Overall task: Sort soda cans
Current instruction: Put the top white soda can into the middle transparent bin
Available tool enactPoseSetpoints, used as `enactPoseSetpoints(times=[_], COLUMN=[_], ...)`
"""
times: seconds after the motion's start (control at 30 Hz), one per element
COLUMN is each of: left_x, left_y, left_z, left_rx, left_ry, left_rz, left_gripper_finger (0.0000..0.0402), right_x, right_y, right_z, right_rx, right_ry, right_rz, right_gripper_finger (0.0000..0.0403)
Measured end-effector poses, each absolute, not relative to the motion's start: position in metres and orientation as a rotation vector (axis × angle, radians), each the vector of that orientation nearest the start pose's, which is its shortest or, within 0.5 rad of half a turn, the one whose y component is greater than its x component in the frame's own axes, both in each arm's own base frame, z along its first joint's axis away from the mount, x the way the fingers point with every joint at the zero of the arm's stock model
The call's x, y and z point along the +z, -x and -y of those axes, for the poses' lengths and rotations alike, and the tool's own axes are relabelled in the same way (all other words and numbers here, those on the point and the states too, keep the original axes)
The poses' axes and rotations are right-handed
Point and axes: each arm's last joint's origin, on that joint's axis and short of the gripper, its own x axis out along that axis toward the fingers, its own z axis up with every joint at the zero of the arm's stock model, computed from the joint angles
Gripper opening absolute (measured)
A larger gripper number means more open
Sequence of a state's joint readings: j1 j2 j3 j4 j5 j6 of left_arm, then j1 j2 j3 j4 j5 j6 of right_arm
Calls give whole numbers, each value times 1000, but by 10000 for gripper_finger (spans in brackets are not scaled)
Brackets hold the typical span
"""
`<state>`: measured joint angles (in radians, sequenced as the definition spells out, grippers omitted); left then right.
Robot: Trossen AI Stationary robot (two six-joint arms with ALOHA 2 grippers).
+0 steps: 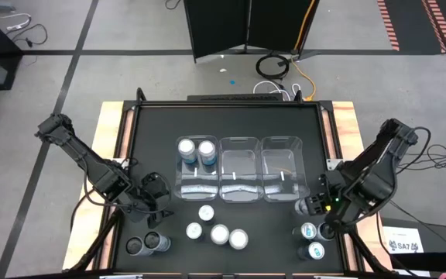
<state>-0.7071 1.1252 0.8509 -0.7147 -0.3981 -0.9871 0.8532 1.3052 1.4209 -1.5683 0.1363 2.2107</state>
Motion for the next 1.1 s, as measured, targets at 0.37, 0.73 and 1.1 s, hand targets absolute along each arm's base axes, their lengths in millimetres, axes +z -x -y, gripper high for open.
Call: enactPoseSetpoints(times=[0.37, 0.73, 1.1], left_x=[255, 257, 272], left_y=[-167, -177, -193], left_z=[128, 122, 99], left_rx=[148, 154, 164], left_ry=[407, 470, 487], left_rz=[-870, -852, -869], left_gripper_finger=[386, 386, 386], right_x=[398, 423, 398], right_y=[-144, -183, -255], right_z=[-126, -79, -30], right_rx=[-719, -611, -553], right_ry=[-1003, -779, -693], right_rz=[-784, -719, -885], right_gripper_finger=[253, 253, 253])
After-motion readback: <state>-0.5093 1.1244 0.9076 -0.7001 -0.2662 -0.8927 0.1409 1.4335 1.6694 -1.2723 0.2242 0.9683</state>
